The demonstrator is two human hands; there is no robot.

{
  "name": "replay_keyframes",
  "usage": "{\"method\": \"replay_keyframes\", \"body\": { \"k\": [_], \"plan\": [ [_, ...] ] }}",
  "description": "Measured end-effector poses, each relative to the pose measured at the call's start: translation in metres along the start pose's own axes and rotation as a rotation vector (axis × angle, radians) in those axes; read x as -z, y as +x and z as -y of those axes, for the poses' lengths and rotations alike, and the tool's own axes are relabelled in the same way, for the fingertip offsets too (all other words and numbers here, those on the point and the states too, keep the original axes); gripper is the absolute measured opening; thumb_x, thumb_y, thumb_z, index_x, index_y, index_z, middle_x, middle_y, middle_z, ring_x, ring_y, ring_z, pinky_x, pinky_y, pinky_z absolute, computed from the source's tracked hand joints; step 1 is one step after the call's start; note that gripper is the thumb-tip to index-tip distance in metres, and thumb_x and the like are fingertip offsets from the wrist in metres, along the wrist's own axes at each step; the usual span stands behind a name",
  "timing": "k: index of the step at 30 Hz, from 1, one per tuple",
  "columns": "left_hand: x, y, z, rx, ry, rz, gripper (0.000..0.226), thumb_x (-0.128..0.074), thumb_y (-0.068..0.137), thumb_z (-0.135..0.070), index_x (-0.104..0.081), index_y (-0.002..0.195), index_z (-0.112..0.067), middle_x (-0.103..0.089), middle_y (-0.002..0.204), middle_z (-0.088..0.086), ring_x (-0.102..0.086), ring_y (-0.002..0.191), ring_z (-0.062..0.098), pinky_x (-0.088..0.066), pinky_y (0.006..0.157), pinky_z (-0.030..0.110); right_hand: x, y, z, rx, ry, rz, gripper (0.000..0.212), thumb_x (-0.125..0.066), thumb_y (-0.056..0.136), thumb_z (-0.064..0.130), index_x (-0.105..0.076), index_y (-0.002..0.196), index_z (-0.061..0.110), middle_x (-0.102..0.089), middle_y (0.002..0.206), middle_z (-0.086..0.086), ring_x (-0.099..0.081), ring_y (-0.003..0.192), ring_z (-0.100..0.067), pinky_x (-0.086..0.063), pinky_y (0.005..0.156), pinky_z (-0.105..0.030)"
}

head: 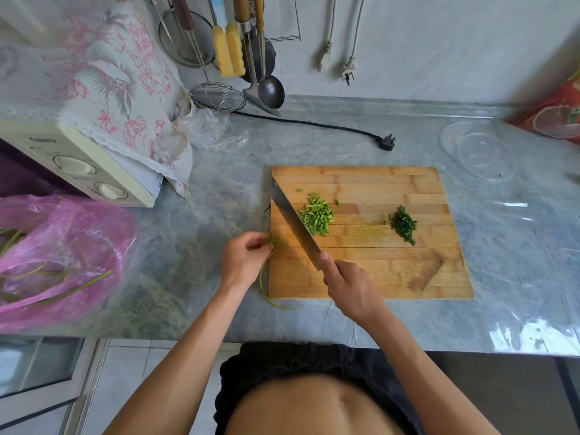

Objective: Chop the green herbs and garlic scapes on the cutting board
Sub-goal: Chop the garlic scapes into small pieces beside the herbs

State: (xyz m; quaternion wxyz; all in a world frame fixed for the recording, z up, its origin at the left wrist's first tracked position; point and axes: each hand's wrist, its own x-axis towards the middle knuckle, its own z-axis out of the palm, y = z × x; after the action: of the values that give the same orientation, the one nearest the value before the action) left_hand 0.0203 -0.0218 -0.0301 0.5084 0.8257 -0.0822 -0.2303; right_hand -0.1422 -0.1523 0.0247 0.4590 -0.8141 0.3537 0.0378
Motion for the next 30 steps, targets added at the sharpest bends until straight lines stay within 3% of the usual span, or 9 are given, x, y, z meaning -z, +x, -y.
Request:
{"method": "replay_keyframes", "body": {
  "k": [4,7,12,14,19,23,30],
  "plan": [
    [-0.001,-0.004,-0.005,-0.068,0.029,0.058,0.025,-0.079,0.079,-0.009,-0.07,0.086,-0.032,-0.07,0.084,-0.011,-0.067,0.082,0.007,-0.053,0.08,0.022,0.001,0.001,-0.003,-0.009,0.0,-0.006,0.091,-0.025,0.085,0.074,-0.053,0.082,-0.013,-0.045,0.061,-0.011,-0.041,0.056,-0.02,-0.034,0.054,-0.033],
    [-0.009,-0.01,-0.008,-0.081,0.064,0.075,0.014,-0.079,0.081,-0.014,-0.074,0.093,-0.021,-0.07,0.085,-0.009,-0.068,0.081,0.009,-0.055,0.077,0.025,0.003,0.001,-0.006,-0.025,0.015,-0.011,0.09,-0.028,0.086,0.073,-0.054,0.082,-0.012,-0.045,0.061,-0.009,-0.04,0.055,-0.019,-0.034,0.053,-0.033],
    [-0.01,-0.007,-0.012,0.06,-0.053,0.079,0.015,-0.08,0.08,-0.016,-0.072,0.076,-0.028,-0.075,0.076,-0.004,-0.069,0.072,0.013,-0.058,0.078,0.034,0.006,-0.001,-0.008,-0.03,0.05,-0.016,0.089,-0.029,0.086,0.073,-0.051,0.081,-0.013,-0.043,0.06,-0.009,-0.037,0.054,-0.019,-0.032,0.052,-0.034],
    [-0.009,-0.007,-0.017,0.102,-0.088,0.107,0.014,-0.079,0.081,-0.012,-0.072,0.075,-0.023,-0.074,0.074,-0.002,-0.068,0.069,0.014,-0.056,0.075,0.034,0.006,-0.001,-0.009,-0.026,0.053,-0.015,0.089,-0.029,0.086,0.073,-0.052,0.082,-0.013,-0.043,0.061,-0.009,-0.037,0.054,-0.019,-0.032,0.052,-0.033],
    [0.0,-0.007,-0.026,0.273,-0.275,0.179,0.004,-0.073,0.083,-0.008,-0.073,0.08,-0.01,-0.072,0.081,0.011,-0.068,0.082,0.024,-0.052,0.079,0.036,0.007,-0.002,-0.012,-0.035,0.035,-0.02,0.091,-0.026,0.085,0.075,-0.053,0.082,-0.012,-0.046,0.061,-0.008,-0.04,0.055,-0.019,-0.033,0.054,-0.033],
    [0.002,-0.006,-0.028,0.331,-0.363,0.181,0.005,-0.071,0.084,-0.005,-0.073,0.087,-0.008,-0.075,0.086,0.008,-0.071,0.094,0.023,-0.055,0.079,0.029,0.007,-0.002,-0.014,-0.034,0.045,-0.019,0.092,-0.026,0.084,0.076,-0.053,0.082,-0.012,-0.045,0.061,-0.008,-0.04,0.055,-0.018,-0.033,0.054,-0.033],
    [-0.001,-0.006,-0.027,0.255,-0.192,0.133,0.004,-0.072,0.084,-0.013,-0.073,0.079,-0.013,-0.075,0.091,0.008,-0.069,0.092,0.019,-0.051,0.082,0.033,0.009,-0.003,-0.018,-0.05,0.064,-0.021,0.091,-0.027,0.083,0.075,-0.052,0.081,-0.012,-0.043,0.061,-0.009,-0.038,0.055,-0.02,-0.031,0.054,-0.033]
  ]
}}
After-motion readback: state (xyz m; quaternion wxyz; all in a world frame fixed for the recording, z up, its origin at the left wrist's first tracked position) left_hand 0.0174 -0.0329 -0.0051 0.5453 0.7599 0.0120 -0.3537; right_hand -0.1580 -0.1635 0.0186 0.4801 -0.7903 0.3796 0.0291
